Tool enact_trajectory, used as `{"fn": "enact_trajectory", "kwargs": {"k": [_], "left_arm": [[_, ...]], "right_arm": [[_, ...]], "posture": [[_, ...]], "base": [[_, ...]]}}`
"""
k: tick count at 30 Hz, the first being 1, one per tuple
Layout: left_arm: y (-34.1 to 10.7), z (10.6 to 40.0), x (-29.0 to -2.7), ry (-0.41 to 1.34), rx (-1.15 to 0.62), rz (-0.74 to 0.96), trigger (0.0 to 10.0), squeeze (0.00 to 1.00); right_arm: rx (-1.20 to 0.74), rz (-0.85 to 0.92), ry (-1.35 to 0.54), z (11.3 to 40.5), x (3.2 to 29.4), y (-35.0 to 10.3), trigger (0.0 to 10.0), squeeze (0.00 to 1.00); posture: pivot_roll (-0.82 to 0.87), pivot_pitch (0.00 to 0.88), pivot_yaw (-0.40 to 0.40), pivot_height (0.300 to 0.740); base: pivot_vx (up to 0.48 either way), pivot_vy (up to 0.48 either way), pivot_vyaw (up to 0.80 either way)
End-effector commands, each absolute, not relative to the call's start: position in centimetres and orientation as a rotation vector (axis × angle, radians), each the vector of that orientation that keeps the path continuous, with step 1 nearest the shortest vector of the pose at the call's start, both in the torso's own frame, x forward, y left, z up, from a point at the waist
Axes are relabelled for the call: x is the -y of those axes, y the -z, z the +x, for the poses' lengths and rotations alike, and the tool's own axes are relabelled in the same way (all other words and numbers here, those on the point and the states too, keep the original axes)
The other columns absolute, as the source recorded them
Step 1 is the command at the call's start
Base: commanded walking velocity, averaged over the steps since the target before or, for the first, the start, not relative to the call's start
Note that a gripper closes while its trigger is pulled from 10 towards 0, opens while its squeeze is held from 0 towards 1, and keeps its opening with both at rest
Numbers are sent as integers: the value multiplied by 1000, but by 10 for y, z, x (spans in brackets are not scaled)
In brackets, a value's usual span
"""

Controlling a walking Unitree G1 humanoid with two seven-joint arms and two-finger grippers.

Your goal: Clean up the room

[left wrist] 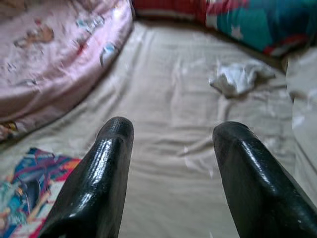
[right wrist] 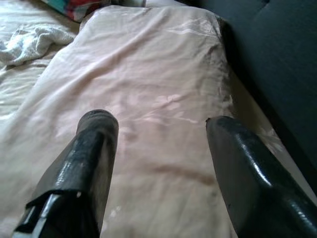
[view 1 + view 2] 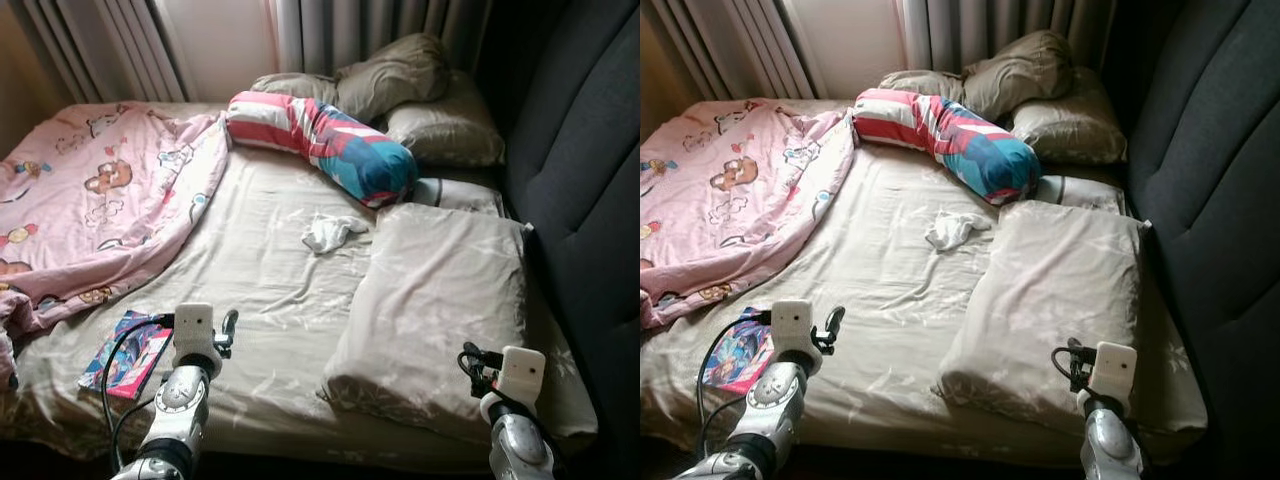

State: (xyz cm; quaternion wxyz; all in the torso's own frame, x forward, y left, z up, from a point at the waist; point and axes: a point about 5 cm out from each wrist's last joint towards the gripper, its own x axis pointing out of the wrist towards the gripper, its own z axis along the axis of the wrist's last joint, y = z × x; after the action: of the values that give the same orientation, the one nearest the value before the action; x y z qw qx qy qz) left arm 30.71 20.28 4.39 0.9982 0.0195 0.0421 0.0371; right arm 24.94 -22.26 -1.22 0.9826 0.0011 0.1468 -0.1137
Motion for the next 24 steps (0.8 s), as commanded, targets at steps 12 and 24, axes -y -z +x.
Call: {"fn": "enact_trajectory", "kwargs": {"k": [12,24], "left_arm": [[-21,274,-206,-57,-116,85,10000,0],[-32,278,-218,-85,-66,103,10000,0]], "right_arm": [[-254,-60,217,230,230,15,10000,0],[-259,-82,249,223,235,16,10000,0]], "posture": [[-170,12,4,733],[-152,0,-2,733]], "base": [[0,0,0],[0,0,0]]}}
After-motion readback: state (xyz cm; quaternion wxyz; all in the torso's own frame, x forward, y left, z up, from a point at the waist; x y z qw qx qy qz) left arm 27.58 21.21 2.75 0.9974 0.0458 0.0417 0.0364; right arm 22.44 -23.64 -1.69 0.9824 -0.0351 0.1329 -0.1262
